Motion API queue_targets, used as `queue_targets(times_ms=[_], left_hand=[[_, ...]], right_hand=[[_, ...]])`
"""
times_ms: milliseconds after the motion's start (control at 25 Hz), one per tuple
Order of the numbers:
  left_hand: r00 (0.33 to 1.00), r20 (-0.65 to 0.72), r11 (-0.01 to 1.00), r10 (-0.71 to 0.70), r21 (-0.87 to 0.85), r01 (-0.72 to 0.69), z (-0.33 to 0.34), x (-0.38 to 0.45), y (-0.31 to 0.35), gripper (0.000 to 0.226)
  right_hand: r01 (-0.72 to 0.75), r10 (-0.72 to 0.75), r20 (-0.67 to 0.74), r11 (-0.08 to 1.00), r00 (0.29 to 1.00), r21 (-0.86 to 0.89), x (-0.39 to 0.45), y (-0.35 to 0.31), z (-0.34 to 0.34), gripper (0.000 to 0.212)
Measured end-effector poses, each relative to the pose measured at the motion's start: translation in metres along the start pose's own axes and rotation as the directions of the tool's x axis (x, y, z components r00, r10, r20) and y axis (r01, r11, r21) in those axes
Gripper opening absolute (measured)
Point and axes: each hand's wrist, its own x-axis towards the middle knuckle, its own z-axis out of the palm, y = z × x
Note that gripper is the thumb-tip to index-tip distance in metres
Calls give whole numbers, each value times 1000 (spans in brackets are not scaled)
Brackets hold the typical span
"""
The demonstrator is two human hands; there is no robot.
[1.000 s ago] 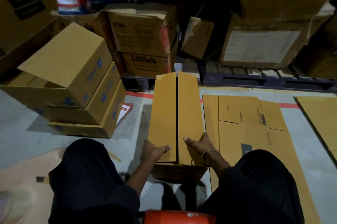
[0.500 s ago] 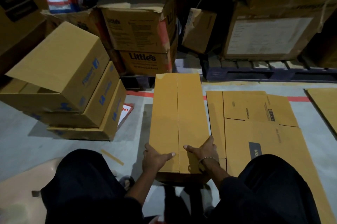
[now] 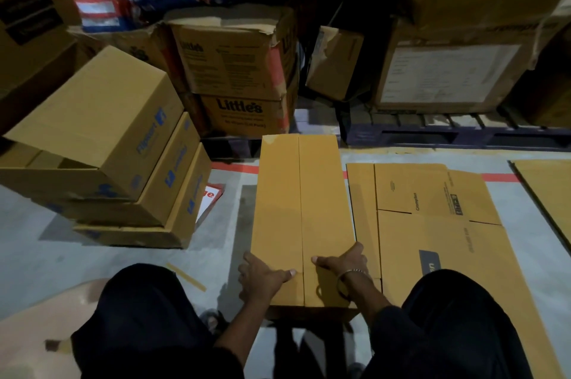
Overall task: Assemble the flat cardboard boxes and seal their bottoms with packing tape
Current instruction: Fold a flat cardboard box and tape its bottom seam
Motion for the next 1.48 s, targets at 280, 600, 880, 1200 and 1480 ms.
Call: queue_targets(times_ms=[280,600,880,1200,1480], left_hand=[[929,-43,919,368,169,-356,-64,-21,41,105],[782,-371,833,502,-36,-552,-240,-32,8,57],[892,-349,954,289,24,-300,-340,-26,-223,63],[897,-256,850,360,487,-202,-323,-25,-360,77],[823,-272,810,499,485,-330,-328,-30,-349,42]], right_hand=[[119,-116,-35,988,993,96,-36,-47,-38,111],[675,-650,-193,725,735,134,-169,-192,13,72],[801,-755,409,592,512,91,-316,-215,225,57],[893,-686,625,80,371,-443,-326,-149,330,40],[896,-670,611,205,422,-394,-325,-151,326,38]])
